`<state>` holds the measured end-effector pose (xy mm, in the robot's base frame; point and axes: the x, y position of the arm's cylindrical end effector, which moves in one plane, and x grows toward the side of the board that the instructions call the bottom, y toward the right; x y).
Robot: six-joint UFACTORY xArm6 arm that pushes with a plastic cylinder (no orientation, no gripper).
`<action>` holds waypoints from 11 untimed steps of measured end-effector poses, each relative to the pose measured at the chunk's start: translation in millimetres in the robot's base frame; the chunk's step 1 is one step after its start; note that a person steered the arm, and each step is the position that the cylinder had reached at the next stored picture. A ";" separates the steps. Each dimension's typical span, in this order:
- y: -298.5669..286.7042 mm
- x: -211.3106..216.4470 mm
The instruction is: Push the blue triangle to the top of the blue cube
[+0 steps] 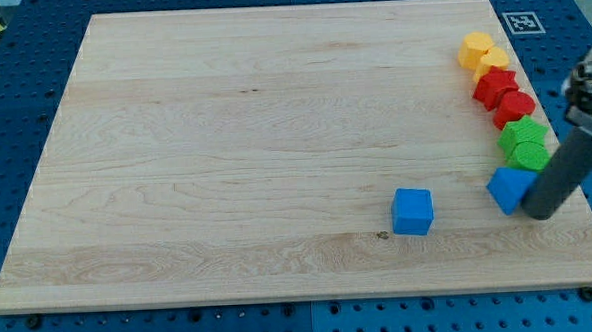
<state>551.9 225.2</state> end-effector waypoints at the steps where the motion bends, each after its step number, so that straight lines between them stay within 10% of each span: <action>1: 1.8 -0.2; 11: -69.4 -49.0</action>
